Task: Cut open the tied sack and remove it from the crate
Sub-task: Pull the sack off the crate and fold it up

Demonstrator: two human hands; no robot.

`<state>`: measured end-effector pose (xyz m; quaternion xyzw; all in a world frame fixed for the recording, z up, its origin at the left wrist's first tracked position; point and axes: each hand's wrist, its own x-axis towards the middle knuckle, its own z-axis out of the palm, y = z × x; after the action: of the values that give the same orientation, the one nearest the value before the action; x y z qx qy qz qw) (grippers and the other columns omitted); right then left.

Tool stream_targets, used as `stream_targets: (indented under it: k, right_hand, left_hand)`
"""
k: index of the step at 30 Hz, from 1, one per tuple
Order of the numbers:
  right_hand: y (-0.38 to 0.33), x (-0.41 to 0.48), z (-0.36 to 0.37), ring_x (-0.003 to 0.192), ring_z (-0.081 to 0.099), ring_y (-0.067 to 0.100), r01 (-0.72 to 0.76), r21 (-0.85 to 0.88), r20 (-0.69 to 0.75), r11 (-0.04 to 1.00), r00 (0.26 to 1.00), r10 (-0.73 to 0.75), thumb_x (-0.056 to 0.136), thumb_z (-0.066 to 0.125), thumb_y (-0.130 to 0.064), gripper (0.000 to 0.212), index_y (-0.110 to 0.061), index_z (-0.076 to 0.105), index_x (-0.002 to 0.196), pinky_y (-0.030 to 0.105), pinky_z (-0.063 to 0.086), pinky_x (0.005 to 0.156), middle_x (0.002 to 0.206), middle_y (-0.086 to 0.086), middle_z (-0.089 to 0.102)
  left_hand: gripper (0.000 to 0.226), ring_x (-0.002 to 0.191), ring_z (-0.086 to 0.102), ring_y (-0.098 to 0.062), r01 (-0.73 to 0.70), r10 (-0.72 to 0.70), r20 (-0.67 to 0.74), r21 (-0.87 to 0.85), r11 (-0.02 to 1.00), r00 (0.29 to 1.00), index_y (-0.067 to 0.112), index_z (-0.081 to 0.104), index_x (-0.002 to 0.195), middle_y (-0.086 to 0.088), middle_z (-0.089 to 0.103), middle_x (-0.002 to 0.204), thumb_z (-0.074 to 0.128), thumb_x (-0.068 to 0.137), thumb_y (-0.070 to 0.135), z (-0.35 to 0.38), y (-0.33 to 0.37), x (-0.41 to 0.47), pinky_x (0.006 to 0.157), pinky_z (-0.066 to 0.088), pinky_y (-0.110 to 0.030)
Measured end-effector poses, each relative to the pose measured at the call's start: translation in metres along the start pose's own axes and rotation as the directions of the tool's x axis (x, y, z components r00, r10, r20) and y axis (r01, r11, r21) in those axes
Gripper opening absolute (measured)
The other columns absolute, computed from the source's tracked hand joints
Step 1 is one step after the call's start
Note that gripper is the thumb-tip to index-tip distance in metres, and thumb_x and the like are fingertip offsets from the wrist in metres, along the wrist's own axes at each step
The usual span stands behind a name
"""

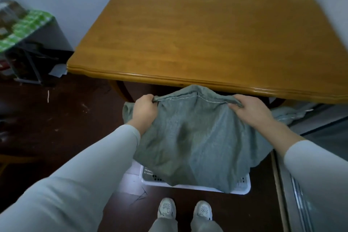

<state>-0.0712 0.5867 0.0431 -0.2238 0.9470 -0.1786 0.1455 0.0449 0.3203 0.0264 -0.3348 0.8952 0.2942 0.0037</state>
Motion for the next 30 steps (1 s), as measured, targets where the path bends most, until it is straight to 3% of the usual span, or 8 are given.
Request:
stream_targets:
  k: [5,10,14,16,20,23,27,30]
  right_hand:
    - [-0.024,-0.012,0.008,0.092,0.061,0.026,-0.094,-0.071,0.076,0.993,0.992,0.1,0.093,0.047,-0.039,0.025,-0.021,0.061,0.082,0.04,0.052,0.077,0.087,0.002,0.063]
    - [-0.033,-0.015,0.0,0.083,0.056,0.021,-0.12,-0.023,-0.061,0.992,0.991,0.119,0.091,0.051,-0.039,0.027,-0.029,0.048,0.066,0.037,0.049,0.069,0.075,-0.004,0.056]
    - [-0.031,-0.018,-0.003,0.088,0.06,0.023,-0.148,-0.112,0.044,0.983,0.987,0.153,0.091,0.052,-0.04,0.022,-0.028,0.056,0.073,0.037,0.051,0.069,0.076,-0.003,0.057]
    - [-0.033,-0.017,-0.013,0.084,0.058,0.023,-0.161,-0.054,-0.032,0.985,0.987,0.16,0.089,0.055,-0.038,0.021,-0.023,0.062,0.078,0.037,0.051,0.069,0.077,0.0,0.059]
    - [-0.024,-0.018,-0.015,0.071,0.056,0.026,-0.285,0.102,-0.093,0.953,0.951,0.295,0.085,0.062,-0.034,0.031,-0.022,0.055,0.058,0.029,0.038,0.052,0.06,0.0,0.055]
    - [-0.021,-0.019,-0.029,0.067,0.055,0.027,-0.316,0.113,-0.104,0.942,0.939,0.328,0.087,0.06,-0.036,0.029,-0.015,0.063,0.067,0.03,0.039,0.054,0.06,0.003,0.055]
    - [-0.027,-0.018,-0.032,0.075,0.061,0.027,-0.219,0.235,-0.207,0.947,0.94,0.269,0.087,0.061,-0.035,0.023,-0.015,0.069,0.079,0.036,0.05,0.067,0.073,0.007,0.065]
    - [-0.025,-0.02,-0.031,0.064,0.057,0.023,-0.286,0.086,-0.084,0.954,0.952,0.293,0.088,0.058,-0.04,0.03,-0.017,0.065,0.071,0.03,0.043,0.054,0.061,0.003,0.057]
  left_hand:
    - [0.021,0.095,0.06,-0.036,0.015,-0.015,0.045,-0.005,1.0,0.999,0.004,0.061,0.083,-0.019,0.067,0.096,0.043,0.092,0.01,-0.013,-0.004,0.0,0.07,0.036,-0.031]
    - [0.024,0.099,0.059,-0.039,-0.033,0.033,-0.022,-0.027,0.999,0.999,-0.002,0.066,0.094,-0.021,0.067,0.099,0.044,0.091,0.008,-0.032,-0.02,0.007,0.078,0.044,-0.037]
    - [0.026,0.097,0.06,-0.037,-0.038,0.038,-0.007,0.003,0.999,0.999,0.002,0.068,0.096,-0.019,0.068,0.1,0.043,0.09,0.006,-0.037,-0.024,0.003,0.073,0.044,-0.035]
    - [0.026,0.099,0.061,-0.036,-0.057,0.055,-0.066,-0.028,0.998,0.996,0.006,0.068,0.102,-0.016,0.069,0.102,0.045,0.09,0.008,-0.042,-0.024,0.005,0.078,0.049,-0.037]
    - [0.025,0.096,0.062,-0.033,-0.005,-0.003,-0.091,-0.088,0.996,0.996,0.011,0.068,0.104,-0.014,0.069,0.101,0.049,0.088,0.013,-0.049,-0.028,0.012,0.073,0.049,-0.035]
    - [0.025,0.094,0.061,-0.032,-0.03,0.017,-0.134,-0.094,0.995,0.991,0.011,0.067,0.104,-0.013,0.069,0.101,0.048,0.088,0.014,-0.056,-0.023,0.013,0.071,0.045,-0.031]
    - [0.023,0.087,0.059,-0.029,-0.031,0.0,-0.21,-0.147,0.989,0.978,0.012,0.064,0.104,-0.01,0.067,0.098,0.047,0.09,0.017,-0.064,-0.01,0.017,0.068,0.042,-0.032]
    - [0.024,0.088,0.059,-0.028,-0.032,0.015,-0.182,-0.095,0.995,0.983,0.011,0.065,0.104,-0.011,0.067,0.102,0.047,0.09,0.017,-0.058,-0.009,0.01,0.07,0.043,-0.031]
